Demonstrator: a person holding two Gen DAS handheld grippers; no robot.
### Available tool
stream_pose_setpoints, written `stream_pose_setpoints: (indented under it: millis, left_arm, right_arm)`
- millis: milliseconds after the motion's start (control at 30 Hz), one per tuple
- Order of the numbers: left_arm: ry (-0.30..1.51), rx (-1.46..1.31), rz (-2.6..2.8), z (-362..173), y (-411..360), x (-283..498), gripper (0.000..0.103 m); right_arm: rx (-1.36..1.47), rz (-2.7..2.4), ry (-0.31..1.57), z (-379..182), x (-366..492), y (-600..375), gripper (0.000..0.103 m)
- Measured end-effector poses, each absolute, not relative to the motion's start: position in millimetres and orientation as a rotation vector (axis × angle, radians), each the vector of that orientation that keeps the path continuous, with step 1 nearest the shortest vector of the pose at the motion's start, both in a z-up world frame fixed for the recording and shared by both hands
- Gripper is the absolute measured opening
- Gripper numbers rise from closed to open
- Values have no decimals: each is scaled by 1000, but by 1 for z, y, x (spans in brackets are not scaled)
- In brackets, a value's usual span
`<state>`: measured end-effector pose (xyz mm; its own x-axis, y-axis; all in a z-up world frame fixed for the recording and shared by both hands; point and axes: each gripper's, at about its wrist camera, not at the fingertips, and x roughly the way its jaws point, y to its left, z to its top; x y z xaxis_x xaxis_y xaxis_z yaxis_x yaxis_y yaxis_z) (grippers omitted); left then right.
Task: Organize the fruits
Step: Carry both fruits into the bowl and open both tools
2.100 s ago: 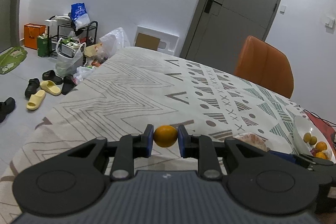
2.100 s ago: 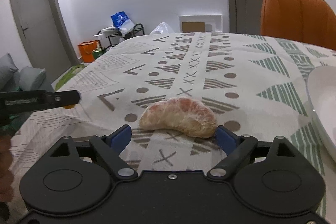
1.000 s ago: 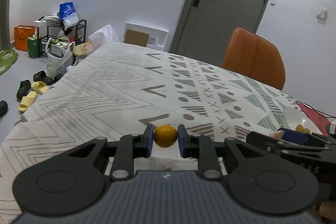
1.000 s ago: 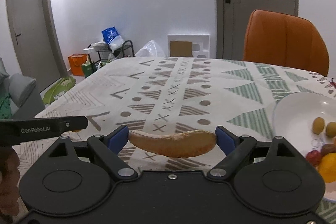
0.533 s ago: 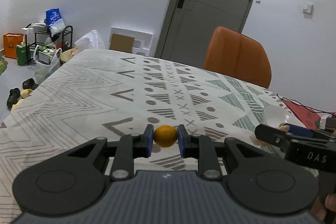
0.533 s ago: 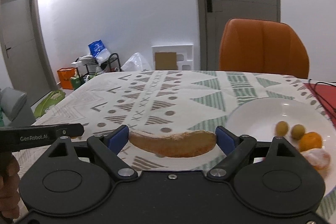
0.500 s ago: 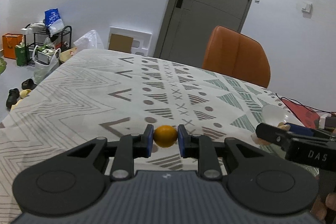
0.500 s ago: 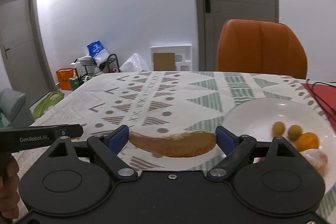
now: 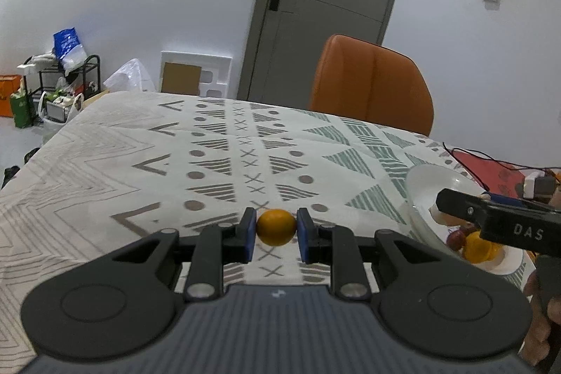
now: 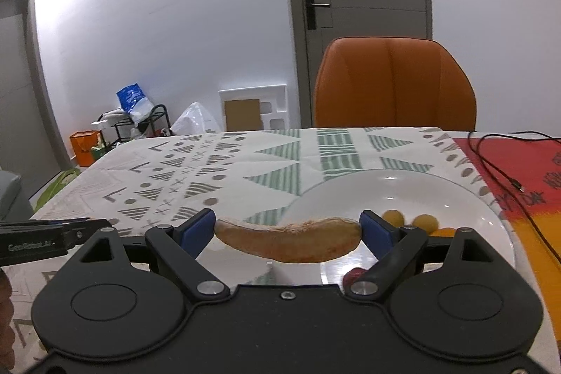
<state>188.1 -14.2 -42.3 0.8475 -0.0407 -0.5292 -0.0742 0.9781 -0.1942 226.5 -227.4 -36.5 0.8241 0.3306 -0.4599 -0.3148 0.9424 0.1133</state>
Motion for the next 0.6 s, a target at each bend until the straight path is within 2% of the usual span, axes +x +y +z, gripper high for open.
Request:
stream_pose_setpoints:
  millis: [533, 600]
  left_arm:
    - [587, -154, -14, -46, -55, 209, 23]
    - [590, -147, -19, -45, -60, 212, 23]
  right_arm:
    - [62, 304, 480, -43, 253, -273, 86]
    - [53, 307, 471, -43, 256, -276, 90]
